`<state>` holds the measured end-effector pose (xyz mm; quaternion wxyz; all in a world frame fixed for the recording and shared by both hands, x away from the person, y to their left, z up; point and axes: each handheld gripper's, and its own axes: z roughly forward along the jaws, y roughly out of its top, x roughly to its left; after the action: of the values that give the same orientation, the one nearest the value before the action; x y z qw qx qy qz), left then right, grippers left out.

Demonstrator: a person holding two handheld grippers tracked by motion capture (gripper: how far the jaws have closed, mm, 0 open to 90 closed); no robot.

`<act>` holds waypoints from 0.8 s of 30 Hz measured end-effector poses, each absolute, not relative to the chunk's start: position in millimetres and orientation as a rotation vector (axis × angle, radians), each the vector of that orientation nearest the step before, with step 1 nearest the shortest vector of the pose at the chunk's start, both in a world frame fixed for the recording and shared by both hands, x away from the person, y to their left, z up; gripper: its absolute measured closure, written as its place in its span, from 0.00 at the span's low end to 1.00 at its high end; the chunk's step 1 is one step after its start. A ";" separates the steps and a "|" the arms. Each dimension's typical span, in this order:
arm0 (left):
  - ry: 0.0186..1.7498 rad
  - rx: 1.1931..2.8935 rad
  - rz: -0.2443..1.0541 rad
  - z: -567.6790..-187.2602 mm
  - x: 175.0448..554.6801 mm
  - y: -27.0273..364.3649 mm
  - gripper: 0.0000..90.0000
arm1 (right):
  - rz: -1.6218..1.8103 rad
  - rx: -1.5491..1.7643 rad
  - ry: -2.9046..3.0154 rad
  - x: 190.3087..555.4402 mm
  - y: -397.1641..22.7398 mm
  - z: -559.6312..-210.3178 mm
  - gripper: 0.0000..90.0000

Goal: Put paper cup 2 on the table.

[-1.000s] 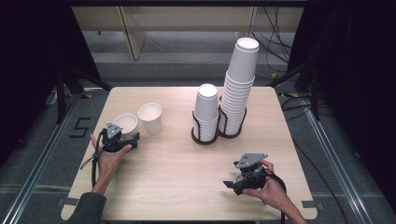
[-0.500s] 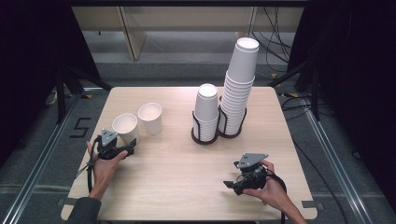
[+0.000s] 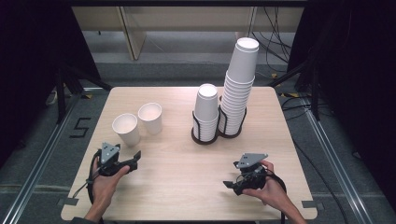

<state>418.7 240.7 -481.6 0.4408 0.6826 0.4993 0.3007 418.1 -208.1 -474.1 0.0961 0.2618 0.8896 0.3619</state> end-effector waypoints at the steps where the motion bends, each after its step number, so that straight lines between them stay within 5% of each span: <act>1: 1.238 1.701 0.742 -482.2 415.1 238.5 0.16 | 1.070 0.778 2.633 417.7 -208.1 -474.5 0.21; 24: 1.070 1.775 0.633 -492.7 360.5 205.0 0.16 | 1.110 0.784 2.637 410.9 -208.3 -475.7 0.20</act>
<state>360.5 205.0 -492.7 0.4681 0.7238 0.4364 0.2581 410.9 -208.3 -475.7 0.0871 0.2633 0.8855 0.3728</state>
